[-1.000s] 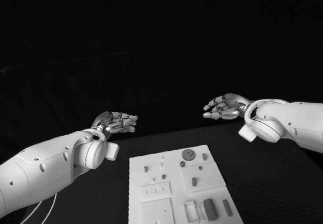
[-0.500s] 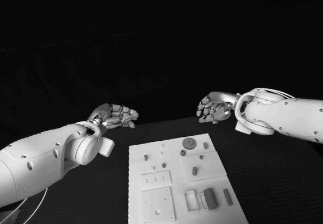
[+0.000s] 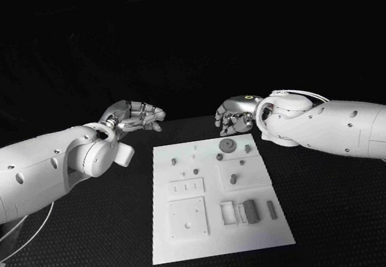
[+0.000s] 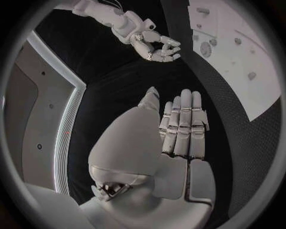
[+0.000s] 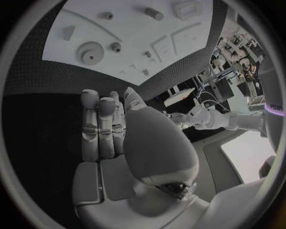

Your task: Assemble the parts on the task board

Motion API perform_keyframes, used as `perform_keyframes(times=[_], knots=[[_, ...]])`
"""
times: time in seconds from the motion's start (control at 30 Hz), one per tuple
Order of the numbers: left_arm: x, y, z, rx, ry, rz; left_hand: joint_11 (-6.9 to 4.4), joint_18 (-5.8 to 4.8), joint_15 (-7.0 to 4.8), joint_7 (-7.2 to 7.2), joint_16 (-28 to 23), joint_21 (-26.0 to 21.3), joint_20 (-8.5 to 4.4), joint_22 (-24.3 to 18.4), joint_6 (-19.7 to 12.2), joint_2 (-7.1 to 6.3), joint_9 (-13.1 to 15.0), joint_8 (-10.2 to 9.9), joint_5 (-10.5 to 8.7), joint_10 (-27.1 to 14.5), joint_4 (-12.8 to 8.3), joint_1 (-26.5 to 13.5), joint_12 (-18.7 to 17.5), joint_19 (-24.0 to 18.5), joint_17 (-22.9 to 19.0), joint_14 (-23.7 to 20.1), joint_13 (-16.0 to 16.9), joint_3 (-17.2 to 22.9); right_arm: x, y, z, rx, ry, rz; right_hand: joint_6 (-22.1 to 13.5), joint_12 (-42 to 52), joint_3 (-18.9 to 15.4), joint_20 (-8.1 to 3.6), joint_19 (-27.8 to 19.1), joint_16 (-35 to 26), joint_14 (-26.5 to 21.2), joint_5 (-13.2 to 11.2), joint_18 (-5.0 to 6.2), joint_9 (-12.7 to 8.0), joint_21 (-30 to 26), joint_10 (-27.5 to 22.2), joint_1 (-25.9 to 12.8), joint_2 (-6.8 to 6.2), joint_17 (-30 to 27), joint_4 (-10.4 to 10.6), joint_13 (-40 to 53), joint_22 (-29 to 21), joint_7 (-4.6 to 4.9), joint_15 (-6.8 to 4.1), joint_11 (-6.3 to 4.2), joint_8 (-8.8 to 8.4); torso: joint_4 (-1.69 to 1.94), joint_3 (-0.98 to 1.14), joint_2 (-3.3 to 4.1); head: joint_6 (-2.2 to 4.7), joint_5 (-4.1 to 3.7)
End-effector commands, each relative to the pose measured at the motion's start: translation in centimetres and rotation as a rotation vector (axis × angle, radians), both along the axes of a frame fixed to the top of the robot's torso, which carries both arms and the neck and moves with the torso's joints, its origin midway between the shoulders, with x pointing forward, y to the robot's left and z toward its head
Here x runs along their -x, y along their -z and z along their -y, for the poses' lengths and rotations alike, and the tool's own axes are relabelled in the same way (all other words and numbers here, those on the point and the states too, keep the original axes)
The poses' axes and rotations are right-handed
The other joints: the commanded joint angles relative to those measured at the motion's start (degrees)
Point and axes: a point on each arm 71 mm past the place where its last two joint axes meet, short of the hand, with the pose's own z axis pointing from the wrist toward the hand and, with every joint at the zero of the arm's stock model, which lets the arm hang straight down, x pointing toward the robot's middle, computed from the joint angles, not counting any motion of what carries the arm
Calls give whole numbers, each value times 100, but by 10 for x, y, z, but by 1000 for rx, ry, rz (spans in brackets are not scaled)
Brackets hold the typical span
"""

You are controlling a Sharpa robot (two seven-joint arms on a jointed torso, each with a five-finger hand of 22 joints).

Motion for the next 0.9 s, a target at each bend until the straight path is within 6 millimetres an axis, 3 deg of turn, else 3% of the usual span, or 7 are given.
perform_keyframes(times=[0.03, 0.13, 0.4, 0.6, 0.73, 0.9], knots=[[2, -4, 4, 22, 14, 5, 22, -13, 0, 16, -29, -33, -34, -7, -27, -3, -11, -31, 14, -27, -3, -84, -32, 14, 15, -7, -11, -32, -2, 3, -3, 81, 7, 54, 39, -56, 43, 9, -60, 45, -8, -19, 621, 10, 130, 39, 2, -46, 11, -3, 9, 163, -2, -8, 4, -52, 44, -6, 107, -135, -12], [2, -5, 5, 24, 19, 3, 25, -23, -1, 22, -35, -41, -43, -11, -32, -9, -15, -39, 14, -31, -3, -103, -46, 20, 25, -5, -14, -29, -2, 6, -5, 86, 8, 51, 44, -124, 65, 26, -86, 94, 24, -20, 621, 18, 287, 31, -6, -48, 17, -6, 7, 162, 4, 11, 22, -82, 57, -11, 157, -181, -46], [2, -5, 8, 27, 25, 5, 32, -41, -1, 23, -49, -55, -59, -17, -38, -6, -21, -51, 14, -39, -4, -133, -70, 28, 40, -4, -19, -18, -2, 24, 0, 136, 33, -16, -3, -264, 92, 36, -157, 169, 28, -22, 621, 9, 504, -31, -109, -46, 23, 9, -12, 153, 23, 48, 60, -168, 110, -31, 259, -121, -62], [2, -5, 7, 26, 21, 4, 36, -52, 0, 24, -57, -64, -67, -21, -41, -9, -24, -57, 14, -42, -3, -150, -84, 31, 49, -4, -22, -13, 2, 28, 3, 160, 33, -49, -10, -414, 132, 32, -216, 195, 1, -21, 621, -1, 590, -186, -248, -96, 12, 10, -70, 145, 35, 119, 136, -210, 140, -30, 307, -90, -45], [2, -6, 6, 26, 21, 5, 37, -57, 0, 25, -61, -68, -71, -22, -43, -11, -25, -60, 14, -43, -3, -159, -89, 32, 54, -4, -24, -11, 5, 28, 3, 161, 28, -54, -11, -494, 172, 30, -248, 208, -22, -21, 621, -8, 626, -271, -346, -152, 0, 11, -103, 139, 40, 158, 176, -234, 148, -35, 320, -60, -48], [1, -5, 8, 26, 22, 4, 38, -60, 0, 26, -64, -70, -76, -23, -43, -9, -26, -62, 14, -43, -4, -163, -94, 35, 58, -3, -25, -7, 6, 30, 1, 168, 24, -61, -37, -553, 220, 27, -279, 219, -48, -22, 621, -26, 646, -334, -423, -194, -12, 9, -131, 135, 54, 187, 205, -271, 128, -28, 334, -27, -37]])
